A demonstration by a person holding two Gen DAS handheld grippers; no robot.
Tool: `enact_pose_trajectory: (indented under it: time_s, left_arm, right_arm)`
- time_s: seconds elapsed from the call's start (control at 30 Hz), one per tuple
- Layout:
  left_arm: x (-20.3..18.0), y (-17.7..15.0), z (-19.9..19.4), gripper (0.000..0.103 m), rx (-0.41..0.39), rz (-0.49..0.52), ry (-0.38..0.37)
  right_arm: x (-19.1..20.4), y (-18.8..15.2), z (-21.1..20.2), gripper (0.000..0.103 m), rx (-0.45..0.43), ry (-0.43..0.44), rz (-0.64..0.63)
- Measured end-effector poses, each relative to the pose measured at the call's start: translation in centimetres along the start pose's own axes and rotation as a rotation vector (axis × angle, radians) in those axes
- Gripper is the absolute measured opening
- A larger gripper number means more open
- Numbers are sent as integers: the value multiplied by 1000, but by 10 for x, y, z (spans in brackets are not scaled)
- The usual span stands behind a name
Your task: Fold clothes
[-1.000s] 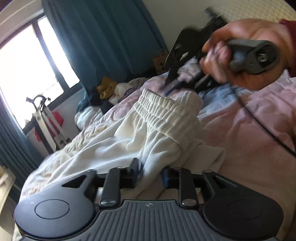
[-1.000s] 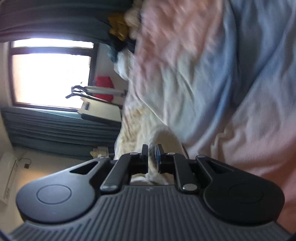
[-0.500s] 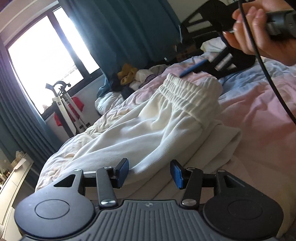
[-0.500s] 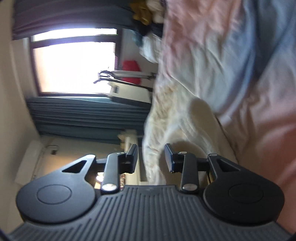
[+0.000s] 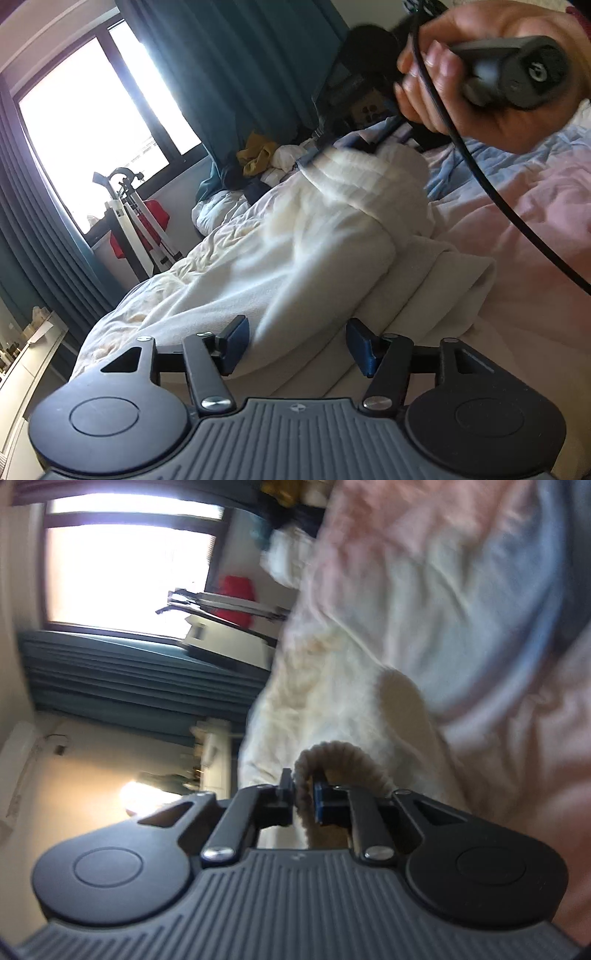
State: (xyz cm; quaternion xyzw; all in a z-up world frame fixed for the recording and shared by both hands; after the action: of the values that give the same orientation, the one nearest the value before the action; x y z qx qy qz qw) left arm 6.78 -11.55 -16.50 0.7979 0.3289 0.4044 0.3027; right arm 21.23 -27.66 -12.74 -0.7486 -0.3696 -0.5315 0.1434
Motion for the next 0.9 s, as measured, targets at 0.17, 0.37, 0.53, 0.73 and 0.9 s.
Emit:
enact_pose_trajectory:
  time_s: [0.17, 0.37, 0.53, 0.73, 0.9]
  left_arm:
    - [0, 7, -9, 63, -61, 21, 37]
    - [-4, 7, -8, 64, -49, 42, 17]
    - [3, 6, -2, 64, -14, 10, -7]
    - [34, 11, -10, 64, -22, -170, -63]
    - [57, 15, -24, 67, -39, -238, -52]
  right_arm:
    - [26, 16, -14, 11, -85, 109, -58]
    - [-27, 40, 16, 11, -103, -70, 30]
    - [-64, 39, 26, 11, -66, -77, 155]
    - [-18, 29, 7, 15, -102, -98, -111]
    - [23, -6, -29, 18, -213, -246, -417]
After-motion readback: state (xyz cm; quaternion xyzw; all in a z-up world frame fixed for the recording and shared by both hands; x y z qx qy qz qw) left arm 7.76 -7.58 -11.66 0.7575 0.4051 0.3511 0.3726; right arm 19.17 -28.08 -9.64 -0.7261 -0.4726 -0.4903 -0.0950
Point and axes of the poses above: each gripper's, at about its wrist camera, not at the fingertips, and z roughly the way its jaws point, x to its left, y to its top, the point moved 5 cm from there along z, roughly the way its jaws point, and after that the axes turned 8 degrees about -y, right-handed, at the moved point
